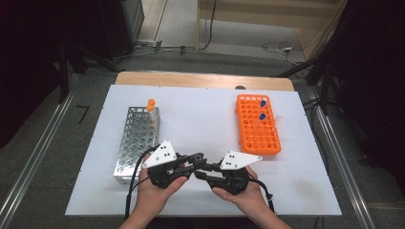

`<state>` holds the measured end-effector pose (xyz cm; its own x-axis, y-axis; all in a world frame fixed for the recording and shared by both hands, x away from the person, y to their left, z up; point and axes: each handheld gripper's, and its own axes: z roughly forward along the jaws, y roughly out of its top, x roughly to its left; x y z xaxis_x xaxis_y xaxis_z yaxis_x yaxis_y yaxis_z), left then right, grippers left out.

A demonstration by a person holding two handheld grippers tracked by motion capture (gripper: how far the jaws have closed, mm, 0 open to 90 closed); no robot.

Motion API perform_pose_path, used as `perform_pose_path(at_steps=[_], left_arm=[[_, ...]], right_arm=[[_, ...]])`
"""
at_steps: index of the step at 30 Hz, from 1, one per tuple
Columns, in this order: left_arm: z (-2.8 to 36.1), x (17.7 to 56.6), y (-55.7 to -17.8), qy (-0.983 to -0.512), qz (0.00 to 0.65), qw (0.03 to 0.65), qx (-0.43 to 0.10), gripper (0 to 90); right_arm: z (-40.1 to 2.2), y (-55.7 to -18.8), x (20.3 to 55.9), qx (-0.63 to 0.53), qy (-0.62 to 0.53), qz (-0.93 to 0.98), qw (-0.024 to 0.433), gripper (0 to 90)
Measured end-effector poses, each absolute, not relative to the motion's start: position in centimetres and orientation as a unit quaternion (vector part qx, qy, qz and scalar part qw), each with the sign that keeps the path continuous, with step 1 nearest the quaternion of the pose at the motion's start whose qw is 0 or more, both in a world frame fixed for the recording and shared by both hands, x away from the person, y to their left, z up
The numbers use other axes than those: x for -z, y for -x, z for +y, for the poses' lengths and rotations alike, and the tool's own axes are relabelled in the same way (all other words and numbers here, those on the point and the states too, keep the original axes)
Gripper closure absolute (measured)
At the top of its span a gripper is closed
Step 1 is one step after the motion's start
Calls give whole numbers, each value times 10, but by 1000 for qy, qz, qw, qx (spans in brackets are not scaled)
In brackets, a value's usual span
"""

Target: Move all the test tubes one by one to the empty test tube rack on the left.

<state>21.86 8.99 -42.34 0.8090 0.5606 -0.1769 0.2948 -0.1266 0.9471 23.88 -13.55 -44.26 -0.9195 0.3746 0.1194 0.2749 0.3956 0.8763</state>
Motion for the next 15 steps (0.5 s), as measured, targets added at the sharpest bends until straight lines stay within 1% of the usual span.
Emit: perform_pose_path(at_steps=[3,6,9,13,15], left_arm=[[93,422,-220,-738,293,597,-115,760],[98,420,-223,-736,298,596,-123,761],[103,417,-225,-732,304,596,-130,761],[114,413,-230,-723,315,597,-144,761],[121,410,-232,-719,321,597,-150,760]], right_arm=[[-139,-241,443,-517,-191,833,45,501],[-144,-244,445,-520,-182,833,54,357],[-151,-247,447,-517,-185,834,58,235],[-165,-256,450,-521,-193,830,59,131],[-175,-261,451,-527,-199,824,52,83]])
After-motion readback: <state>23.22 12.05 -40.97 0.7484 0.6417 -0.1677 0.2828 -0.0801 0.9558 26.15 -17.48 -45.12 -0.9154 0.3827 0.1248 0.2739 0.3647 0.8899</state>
